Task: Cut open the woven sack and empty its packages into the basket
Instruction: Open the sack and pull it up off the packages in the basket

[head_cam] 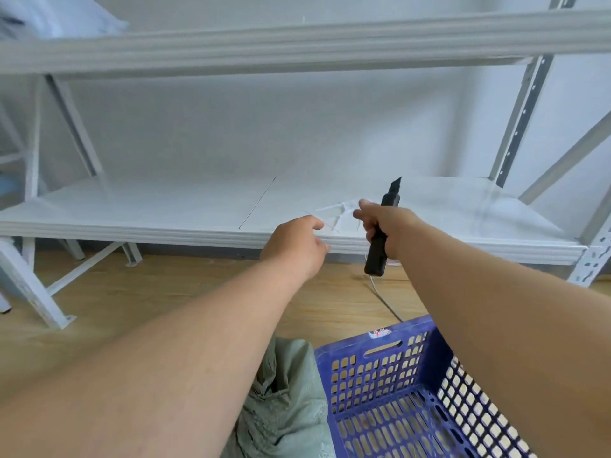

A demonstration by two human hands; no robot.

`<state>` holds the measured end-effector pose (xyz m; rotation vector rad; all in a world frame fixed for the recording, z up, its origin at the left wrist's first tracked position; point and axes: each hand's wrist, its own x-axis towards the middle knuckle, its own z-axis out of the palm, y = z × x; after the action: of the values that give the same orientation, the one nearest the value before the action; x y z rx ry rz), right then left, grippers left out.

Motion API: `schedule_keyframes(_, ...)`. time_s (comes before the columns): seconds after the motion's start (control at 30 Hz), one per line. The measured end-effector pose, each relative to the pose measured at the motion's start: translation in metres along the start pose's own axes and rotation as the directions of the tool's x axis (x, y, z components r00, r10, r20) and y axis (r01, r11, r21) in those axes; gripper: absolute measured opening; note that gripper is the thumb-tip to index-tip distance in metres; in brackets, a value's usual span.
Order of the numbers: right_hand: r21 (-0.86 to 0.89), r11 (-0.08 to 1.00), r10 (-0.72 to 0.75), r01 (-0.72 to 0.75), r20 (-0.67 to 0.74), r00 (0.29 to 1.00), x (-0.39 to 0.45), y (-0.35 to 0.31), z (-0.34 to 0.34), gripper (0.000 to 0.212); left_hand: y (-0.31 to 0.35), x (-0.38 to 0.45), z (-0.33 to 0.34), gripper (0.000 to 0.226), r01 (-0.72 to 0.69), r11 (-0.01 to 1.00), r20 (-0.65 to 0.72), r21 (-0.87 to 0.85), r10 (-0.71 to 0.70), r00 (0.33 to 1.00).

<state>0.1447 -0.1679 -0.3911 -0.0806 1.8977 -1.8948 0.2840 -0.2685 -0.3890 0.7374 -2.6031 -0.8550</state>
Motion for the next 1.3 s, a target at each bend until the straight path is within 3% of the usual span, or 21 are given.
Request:
schedule_keyframes(0.1,-0.164,0.986,0.034,-0.04,-0.041,0.999,0.017,0.012,0.001,0.009,-0.004,-0.002,0.001,0.039,0.038,0.998,0.012,-0.057,-0.038,0.999)
schedule_keyframes(0.17,-0.148,0.985,0.083,-0.089,-0.047,0.995,0.017,0.032,0.0,0.024,-0.007,-0.008,0.006,0.036,0.052,0.995,0.041,-0.087,-0.049,0.998)
schedule_keyframes(0.27,0.029,0.977,0.211,-0.211,0.005,0.977,0.011,0.051,-0.001,0.043,-0.01,-0.017,0.017,0.037,0.096,0.98,0.148,-0.175,-0.07,0.987)
schedule_keyframes(0.33,0.229,0.932,0.279,-0.282,0.046,0.959,0.01,0.056,-0.003,0.037,-0.008,-0.022,0.028,0.052,0.141,0.963,0.253,-0.229,-0.081,0.964)
schedule_keyframes(0.4,0.317,0.909,0.262,-0.271,0.072,0.962,0.007,0.059,-0.005,0.028,-0.003,-0.03,0.039,0.063,0.193,0.954,0.348,-0.228,-0.105,0.932)
schedule_keyframes(0.47,0.347,0.906,0.224,-0.243,0.096,0.97,0.003,0.06,-0.008,0.024,0.002,-0.037,0.049,0.044,0.227,0.938,0.405,-0.262,-0.106,0.908)
schedule_keyframes(0.53,0.374,0.903,0.178,-0.212,0.122,0.976,-0.004,0.057,-0.009,0.021,0.007,-0.039,0.057,0.009,0.249,0.906,0.373,-0.343,-0.112,0.921)
schedule_keyframes(0.63,0.294,0.942,0.121,-0.163,0.155,0.98,-0.012,0.056,-0.009,0.025,0.011,-0.037,0.064,0.017,0.299,0.826,0.316,-0.478,-0.156,0.936)
schedule_keyframes(0.73,0.216,0.96,0.136,-0.178,0.197,0.971,-0.019,0.061,-0.008,0.034,0.018,-0.035,0.065,0.01,0.298,0.777,0.284,-0.555,-0.159,0.945)
schedule_keyframes(1.03,0.308,0.939,0.104,-0.155,0.174,0.979,-0.027,0.051,-0.013,0.025,0.032,-0.037,0.066,0.01,0.322,0.715,0.298,-0.62,-0.164,0.94)
schedule_keyframes(1.3,0.344,0.924,0.056,-0.167,0.309,0.949,-0.031,0.055,-0.022,0.02,0.029,-0.034,0.072,0.012,0.345,0.692,0.285,-0.635,-0.205,0.936)
